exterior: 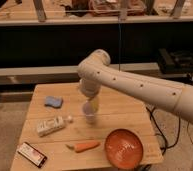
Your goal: Move the arm in a circular motion
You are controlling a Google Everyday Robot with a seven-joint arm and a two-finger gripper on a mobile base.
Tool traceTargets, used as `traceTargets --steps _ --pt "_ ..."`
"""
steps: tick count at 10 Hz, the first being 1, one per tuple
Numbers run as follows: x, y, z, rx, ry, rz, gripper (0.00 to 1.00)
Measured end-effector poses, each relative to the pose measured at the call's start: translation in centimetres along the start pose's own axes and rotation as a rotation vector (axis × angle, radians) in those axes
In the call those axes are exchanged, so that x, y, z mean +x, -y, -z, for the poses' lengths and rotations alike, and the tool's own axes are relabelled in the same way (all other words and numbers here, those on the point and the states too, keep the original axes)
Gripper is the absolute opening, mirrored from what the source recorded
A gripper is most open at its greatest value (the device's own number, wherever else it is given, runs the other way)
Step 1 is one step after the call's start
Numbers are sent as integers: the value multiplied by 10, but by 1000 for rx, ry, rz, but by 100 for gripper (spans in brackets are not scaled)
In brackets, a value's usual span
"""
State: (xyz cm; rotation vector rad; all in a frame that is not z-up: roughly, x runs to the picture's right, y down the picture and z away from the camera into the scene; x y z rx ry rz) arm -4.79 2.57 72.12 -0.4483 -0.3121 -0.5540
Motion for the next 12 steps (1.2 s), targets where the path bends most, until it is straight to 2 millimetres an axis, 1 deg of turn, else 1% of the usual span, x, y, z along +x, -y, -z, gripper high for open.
traceTargets --steps 1,2,3,4,5,6,7,8,9,11,12 --pt "9 14 -3 -3 -7 -6 80" --pt "21 21 -6 -7 -13 -17 80" --pt "36 25 -8 -11 -19 -34 80" --pt "54 24 -9 -15 -27 -56 80" --pt "76 18 -9 -20 -35 -85 80" --pt "94 8 -9 -26 -41 -112 80" --pt "120 -7 -7 -35 -47 -156 80" --pt "142 -22 -5 -42 -56 -195 80" --pt "156 -32 -3 -46 -62 -222 80" --pt "201 -68 4 -62 -84 -311 80" --pt "217 -83 7 -70 -93 -345 80"
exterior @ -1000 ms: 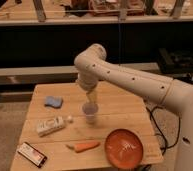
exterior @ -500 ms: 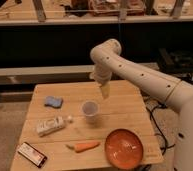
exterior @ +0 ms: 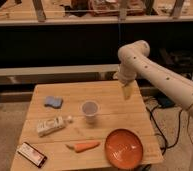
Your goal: Move the arm in a circular motion
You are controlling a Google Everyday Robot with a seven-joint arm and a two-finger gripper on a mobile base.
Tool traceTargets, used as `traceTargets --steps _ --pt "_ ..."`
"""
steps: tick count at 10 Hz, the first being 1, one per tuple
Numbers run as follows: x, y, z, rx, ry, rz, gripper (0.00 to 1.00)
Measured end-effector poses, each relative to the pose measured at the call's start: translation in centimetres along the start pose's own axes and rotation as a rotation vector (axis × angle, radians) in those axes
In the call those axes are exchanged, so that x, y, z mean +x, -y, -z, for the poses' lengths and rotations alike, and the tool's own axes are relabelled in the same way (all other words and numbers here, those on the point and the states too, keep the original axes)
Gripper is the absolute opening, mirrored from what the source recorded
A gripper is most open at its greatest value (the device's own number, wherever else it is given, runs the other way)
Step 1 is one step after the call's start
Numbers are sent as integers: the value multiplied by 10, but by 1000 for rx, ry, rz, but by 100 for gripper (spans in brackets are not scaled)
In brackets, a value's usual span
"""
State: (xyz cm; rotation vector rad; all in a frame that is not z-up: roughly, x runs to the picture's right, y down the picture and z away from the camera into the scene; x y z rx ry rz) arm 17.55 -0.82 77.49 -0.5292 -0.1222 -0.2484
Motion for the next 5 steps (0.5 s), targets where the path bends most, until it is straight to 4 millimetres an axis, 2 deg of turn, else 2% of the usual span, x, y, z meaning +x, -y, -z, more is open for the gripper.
traceTargets --steps 1,3,4,5 --pt "20 -10 1 -7 -9 -33 80" --pt "66 -49 8 -19 -37 -115 80" --pt "81 -68 12 -20 -49 -141 80" --pt "97 -104 20 -19 -65 -170 80"
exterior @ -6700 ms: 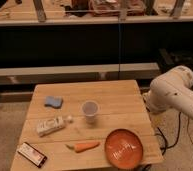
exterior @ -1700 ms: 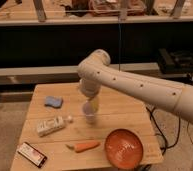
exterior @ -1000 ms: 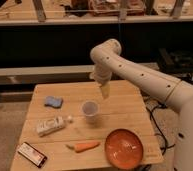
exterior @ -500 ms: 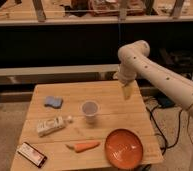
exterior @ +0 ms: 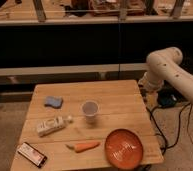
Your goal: Move the arm in a circular motion
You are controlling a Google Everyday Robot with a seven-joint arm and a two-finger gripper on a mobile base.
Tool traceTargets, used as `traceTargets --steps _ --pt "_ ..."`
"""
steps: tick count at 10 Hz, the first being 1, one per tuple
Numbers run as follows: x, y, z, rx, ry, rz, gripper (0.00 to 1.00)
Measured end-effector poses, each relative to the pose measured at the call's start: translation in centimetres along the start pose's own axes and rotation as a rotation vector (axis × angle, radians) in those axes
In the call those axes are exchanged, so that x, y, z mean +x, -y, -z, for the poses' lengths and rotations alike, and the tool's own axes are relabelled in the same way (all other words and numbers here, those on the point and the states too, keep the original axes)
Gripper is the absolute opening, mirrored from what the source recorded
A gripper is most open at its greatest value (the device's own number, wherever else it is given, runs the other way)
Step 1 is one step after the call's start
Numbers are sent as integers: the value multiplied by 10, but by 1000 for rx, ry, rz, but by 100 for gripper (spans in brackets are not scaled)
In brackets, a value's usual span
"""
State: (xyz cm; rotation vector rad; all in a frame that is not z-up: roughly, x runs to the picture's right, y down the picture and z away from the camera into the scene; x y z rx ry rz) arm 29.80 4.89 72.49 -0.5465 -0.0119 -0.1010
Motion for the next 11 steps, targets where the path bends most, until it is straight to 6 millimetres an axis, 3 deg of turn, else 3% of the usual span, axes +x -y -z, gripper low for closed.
traceTargets --steps 3,5,7,9,11 --pt "18 -60 11 6 -19 -14 80" --pt "10 -77 14 6 -21 9 80" --pt "-20 -87 16 3 -13 34 80" --pt "-63 -91 17 2 5 56 80" --pt "-119 -94 17 -3 44 92 80"
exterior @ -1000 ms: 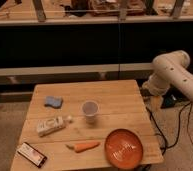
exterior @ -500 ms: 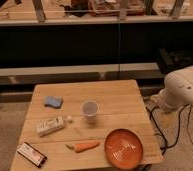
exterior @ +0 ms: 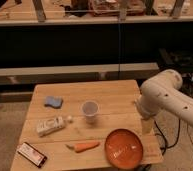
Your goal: Move the arm in a circular motion
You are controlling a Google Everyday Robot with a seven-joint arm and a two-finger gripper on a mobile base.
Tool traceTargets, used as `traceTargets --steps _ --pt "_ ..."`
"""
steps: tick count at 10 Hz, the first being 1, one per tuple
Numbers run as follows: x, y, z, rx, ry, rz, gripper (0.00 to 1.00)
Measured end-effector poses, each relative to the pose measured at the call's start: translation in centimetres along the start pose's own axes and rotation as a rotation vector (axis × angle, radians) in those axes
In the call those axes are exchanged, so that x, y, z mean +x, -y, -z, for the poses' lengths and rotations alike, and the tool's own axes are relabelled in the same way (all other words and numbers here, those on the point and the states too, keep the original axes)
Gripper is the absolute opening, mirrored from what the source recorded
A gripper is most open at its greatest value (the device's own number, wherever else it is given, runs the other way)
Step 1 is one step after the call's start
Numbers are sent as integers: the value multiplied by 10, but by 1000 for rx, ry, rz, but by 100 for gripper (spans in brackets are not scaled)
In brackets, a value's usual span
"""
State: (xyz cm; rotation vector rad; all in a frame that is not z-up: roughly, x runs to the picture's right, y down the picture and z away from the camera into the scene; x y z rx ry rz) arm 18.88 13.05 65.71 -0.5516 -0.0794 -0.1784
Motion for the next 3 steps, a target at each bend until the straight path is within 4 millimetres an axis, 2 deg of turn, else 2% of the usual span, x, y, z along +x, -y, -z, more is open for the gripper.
traceTargets --steps 3 --pt "-70 10 -3 -6 69 59 80"
